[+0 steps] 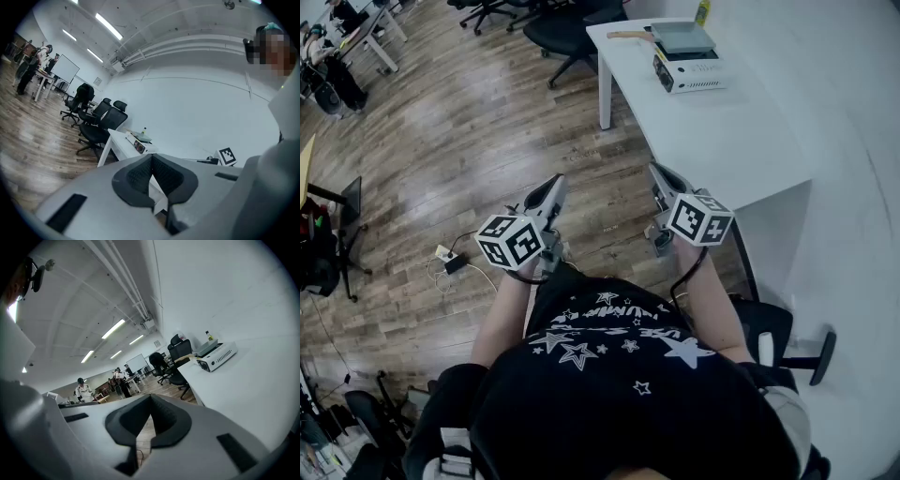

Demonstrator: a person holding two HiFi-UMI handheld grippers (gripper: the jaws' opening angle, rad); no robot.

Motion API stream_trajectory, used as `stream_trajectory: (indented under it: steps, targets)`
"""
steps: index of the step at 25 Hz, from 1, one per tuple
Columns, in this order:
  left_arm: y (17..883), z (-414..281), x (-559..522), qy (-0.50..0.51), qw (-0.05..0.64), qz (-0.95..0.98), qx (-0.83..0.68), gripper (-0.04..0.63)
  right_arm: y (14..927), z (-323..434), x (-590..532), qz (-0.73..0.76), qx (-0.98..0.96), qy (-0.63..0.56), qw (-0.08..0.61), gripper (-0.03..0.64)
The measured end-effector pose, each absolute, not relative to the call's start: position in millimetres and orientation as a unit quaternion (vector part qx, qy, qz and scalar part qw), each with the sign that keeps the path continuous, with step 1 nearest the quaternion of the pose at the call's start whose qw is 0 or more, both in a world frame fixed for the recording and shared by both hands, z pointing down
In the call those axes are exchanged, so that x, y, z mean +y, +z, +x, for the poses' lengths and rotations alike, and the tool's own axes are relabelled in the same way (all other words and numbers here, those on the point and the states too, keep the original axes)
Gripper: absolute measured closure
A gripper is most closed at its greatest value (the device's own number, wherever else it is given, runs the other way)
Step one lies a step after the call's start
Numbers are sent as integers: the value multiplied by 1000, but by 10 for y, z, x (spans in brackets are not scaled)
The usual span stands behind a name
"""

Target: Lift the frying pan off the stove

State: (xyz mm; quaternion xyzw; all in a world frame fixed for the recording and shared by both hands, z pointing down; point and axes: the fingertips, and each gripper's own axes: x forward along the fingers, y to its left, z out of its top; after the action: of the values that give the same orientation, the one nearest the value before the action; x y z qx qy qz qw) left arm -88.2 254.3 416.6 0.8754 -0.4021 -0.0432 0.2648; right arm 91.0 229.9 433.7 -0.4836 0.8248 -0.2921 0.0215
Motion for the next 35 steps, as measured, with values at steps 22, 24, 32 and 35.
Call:
stream_trajectory:
  steps: [22, 24, 32, 35]
  targets:
    - [4273, -789, 2501, -28, 272, 866, -419, 588, 4295, 1113, 2304, -470, 831, -291, 58, 609]
    - [4301, -758, 2526, -25, 275, 864, -421, 588, 4328, 1180, 2352, -469, 829, -296, 63, 609]
    - [4348, -679, 2324, -16, 278, 866, -416, 588, 4426, 1216, 2224, -467, 827, -309, 55, 609]
    - [4406, -697, 2131, -16, 283, 867, -409, 588, 4502, 1193, 2049, -474, 820, -317, 51, 609]
